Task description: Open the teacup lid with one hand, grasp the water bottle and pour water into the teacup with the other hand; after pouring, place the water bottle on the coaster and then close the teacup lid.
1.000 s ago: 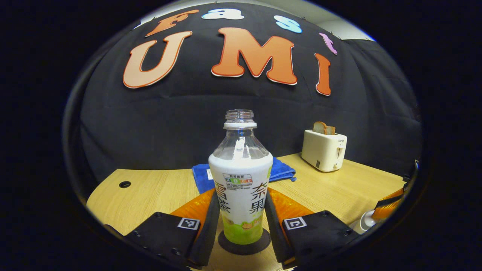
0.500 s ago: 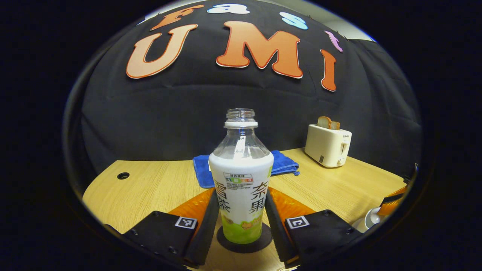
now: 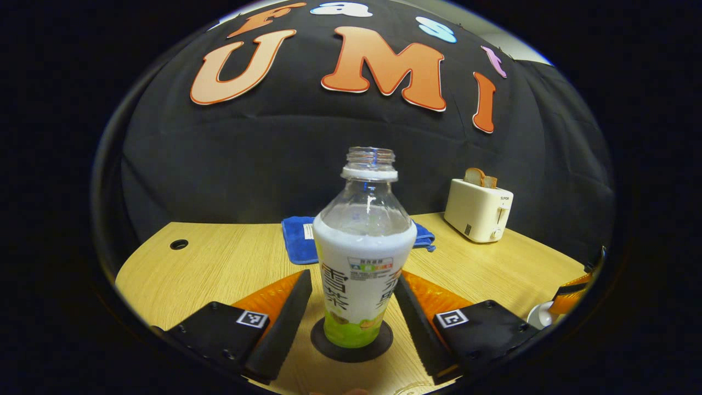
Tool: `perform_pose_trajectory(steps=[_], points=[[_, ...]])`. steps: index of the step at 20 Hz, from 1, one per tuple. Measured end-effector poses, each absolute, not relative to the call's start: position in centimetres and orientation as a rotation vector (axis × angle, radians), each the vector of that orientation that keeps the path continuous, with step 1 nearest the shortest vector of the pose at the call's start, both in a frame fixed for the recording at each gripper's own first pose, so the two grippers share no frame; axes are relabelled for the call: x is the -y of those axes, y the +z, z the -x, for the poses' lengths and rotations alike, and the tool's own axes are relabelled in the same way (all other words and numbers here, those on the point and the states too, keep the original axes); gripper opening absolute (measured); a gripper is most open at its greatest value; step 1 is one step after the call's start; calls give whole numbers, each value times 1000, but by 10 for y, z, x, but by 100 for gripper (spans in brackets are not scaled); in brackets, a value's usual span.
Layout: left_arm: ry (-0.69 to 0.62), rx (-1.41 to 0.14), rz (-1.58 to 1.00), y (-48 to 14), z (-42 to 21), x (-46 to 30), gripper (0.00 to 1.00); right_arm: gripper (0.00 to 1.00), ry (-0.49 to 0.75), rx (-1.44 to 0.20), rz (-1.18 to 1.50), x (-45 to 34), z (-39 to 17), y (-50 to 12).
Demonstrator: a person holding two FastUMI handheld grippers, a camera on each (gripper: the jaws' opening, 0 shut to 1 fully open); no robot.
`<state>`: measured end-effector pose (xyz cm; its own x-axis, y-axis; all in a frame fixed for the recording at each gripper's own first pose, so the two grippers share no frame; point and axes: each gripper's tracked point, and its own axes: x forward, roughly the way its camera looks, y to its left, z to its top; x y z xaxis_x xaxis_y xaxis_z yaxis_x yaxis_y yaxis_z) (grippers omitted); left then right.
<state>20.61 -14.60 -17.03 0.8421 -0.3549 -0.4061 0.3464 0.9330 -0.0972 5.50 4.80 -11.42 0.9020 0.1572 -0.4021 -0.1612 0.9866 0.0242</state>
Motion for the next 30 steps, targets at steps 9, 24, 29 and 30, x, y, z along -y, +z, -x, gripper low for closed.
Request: perform_pose_trajectory(steps=[9,24,29,30], points=[[-270,-371,5,-148,-143,103,99,20,166,-403,17,-51,-55,-114],[-172,-243,-90,-101,-73,63,98,28,158,-408,32,-59,-58,-123],[-153,-234,-78,-94,-67,60,98,44,133,-356,35,-52,-54,-102],[-144,-230,-72,-91,-65,57,98,56,128,-342,38,-51,-52,-97]])
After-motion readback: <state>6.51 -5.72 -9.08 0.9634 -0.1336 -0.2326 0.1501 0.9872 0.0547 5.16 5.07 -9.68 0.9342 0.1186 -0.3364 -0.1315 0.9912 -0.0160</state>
